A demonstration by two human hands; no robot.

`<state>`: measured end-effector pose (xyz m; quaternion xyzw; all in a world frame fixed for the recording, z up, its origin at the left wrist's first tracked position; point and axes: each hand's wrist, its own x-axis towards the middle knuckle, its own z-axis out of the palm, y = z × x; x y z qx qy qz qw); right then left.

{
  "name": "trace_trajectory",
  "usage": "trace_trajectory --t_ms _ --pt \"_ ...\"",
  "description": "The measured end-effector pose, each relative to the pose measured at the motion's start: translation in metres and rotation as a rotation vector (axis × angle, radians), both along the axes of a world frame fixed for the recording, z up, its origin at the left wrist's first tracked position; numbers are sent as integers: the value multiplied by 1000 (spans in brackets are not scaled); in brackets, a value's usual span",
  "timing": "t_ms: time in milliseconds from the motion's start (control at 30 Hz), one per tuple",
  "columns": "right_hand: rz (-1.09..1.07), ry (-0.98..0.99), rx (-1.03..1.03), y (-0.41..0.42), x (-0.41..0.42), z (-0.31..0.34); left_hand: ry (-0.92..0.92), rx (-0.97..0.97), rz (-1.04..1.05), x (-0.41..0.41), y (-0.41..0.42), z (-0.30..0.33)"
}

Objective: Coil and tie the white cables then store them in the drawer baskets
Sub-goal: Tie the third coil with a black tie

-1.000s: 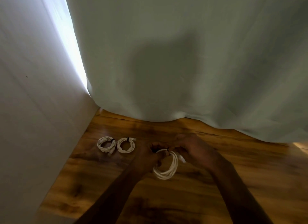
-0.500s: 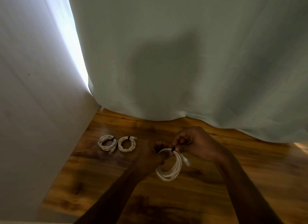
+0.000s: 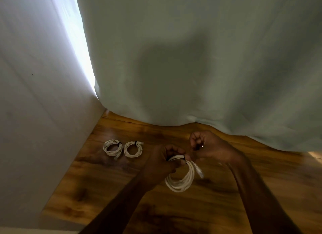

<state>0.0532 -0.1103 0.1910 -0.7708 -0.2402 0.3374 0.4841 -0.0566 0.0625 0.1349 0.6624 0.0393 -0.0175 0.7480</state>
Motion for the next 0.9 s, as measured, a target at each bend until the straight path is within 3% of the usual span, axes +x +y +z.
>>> trace_trajectory --t_ms 533,900 --pt "-472 514 369 12 -41 -39 -44 56 181 3 1 -9" --pt "-472 655 416 13 -39 -40 -203 190 231 7 4 -11"
